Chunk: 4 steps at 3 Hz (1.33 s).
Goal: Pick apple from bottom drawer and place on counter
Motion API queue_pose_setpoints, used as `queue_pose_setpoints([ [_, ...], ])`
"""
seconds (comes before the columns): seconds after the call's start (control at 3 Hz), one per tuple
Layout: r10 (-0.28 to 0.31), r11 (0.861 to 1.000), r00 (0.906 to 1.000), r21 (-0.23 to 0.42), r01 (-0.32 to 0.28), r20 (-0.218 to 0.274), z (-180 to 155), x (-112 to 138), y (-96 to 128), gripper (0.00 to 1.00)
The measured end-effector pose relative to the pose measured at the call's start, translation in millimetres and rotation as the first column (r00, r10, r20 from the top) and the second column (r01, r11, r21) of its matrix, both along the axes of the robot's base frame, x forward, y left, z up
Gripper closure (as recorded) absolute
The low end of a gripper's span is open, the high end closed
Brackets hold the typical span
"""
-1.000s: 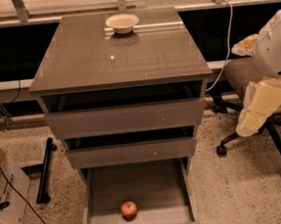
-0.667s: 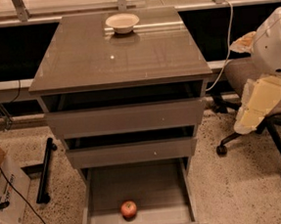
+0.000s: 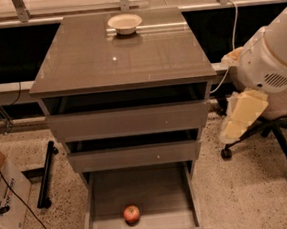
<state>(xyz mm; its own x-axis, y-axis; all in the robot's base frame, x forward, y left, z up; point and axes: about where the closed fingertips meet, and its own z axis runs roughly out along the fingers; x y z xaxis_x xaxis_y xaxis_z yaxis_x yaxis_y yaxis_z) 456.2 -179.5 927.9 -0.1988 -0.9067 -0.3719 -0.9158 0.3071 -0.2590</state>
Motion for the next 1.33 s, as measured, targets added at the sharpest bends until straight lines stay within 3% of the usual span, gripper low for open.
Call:
queue_pose_setpoints([
  [0.33,0.015,0.996,0.9999,0.089,-0.015,0.007,-36.9,11.9,29.0,0.0],
  [1.0,0.092,0.969,0.9958,0.229,-0.088,-0.005,-128.0,24.1,87.2,0.0],
  [1.33,0.091,0.97,0.9958,0.229,-0.088,-0.006,-127.5,23.9,87.2,0.0],
])
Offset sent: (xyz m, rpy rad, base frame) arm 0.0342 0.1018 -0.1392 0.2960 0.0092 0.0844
